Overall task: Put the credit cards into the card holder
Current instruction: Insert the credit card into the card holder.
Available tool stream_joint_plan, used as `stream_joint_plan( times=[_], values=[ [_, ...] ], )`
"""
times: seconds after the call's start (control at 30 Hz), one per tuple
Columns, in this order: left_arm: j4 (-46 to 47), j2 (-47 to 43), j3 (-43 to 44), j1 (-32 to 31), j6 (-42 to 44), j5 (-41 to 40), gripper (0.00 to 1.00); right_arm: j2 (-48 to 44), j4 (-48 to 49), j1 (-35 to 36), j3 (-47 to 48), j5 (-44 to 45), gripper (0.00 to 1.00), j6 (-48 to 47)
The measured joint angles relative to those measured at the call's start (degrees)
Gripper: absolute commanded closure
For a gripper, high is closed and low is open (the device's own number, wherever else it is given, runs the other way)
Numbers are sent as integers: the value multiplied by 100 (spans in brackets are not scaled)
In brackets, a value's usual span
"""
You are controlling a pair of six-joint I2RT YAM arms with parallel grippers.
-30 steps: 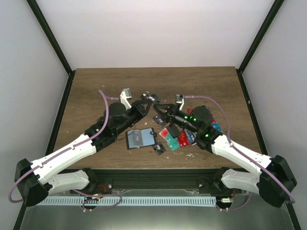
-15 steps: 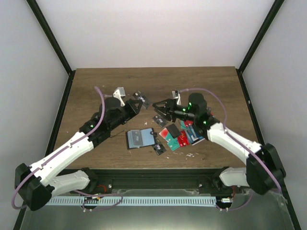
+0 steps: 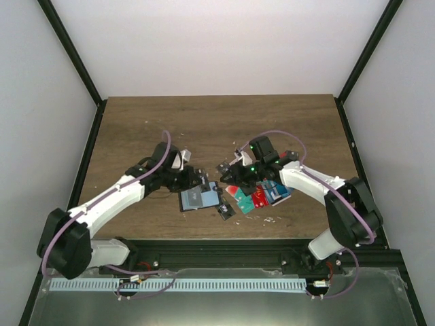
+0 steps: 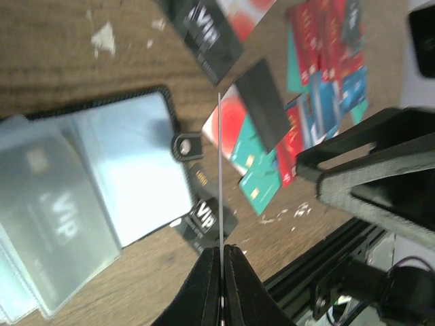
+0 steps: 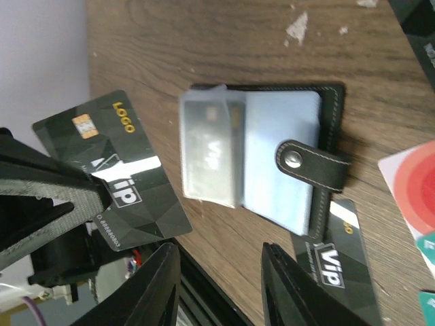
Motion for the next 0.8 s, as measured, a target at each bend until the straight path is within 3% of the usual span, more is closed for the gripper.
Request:
stream_joint_plan(
  times=[0.33,0.8],
  values=[
    [-356,761,-57,201,455,472,96,302,-234,0,-111,33,66,-608],
    [-476,1167,-63,452,824,483,96,1023,-238,0,-92,20,67,-841]
  ],
)
